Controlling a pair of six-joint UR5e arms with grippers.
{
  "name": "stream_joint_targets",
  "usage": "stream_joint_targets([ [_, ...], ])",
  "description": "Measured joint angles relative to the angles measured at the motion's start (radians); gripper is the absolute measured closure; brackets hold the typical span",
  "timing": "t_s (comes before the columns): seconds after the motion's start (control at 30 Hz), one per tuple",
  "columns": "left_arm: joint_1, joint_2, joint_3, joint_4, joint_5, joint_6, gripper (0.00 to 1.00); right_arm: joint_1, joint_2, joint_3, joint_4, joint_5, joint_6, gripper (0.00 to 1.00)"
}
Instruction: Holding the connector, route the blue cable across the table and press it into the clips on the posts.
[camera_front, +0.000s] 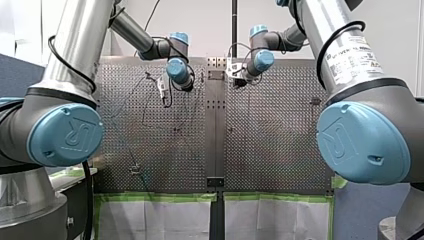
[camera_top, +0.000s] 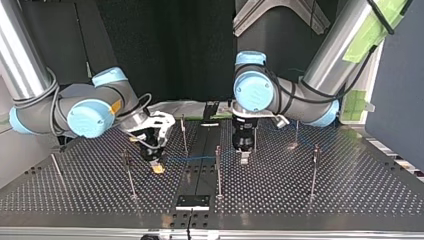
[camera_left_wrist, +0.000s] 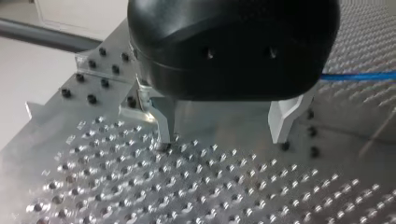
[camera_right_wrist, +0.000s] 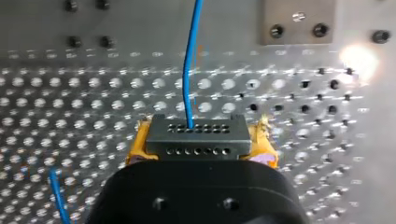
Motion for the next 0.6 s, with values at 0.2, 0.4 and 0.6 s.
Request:
stream_joint_targets([
  [0.2, -0.016, 0.046, -0.051, -0.001, 0.001, -0.006, 0.00, -0.005, 0.000, 0.048, 0.000, 0.003, -0.001, 1.00],
  [0.4, -0.018, 0.056, -0.069, 0.001, 0.001, -0.008, 0.00, -0.012, -0.001, 0.086, 0.001, 0.006, -0.002, 1.00],
  [0.6, -0.018, 0.090, -0.103, 0.023, 0.003, -0.009, 0.00, -0.022, -0.002, 0.106, 0.001, 0.008, -0.003, 1.00],
])
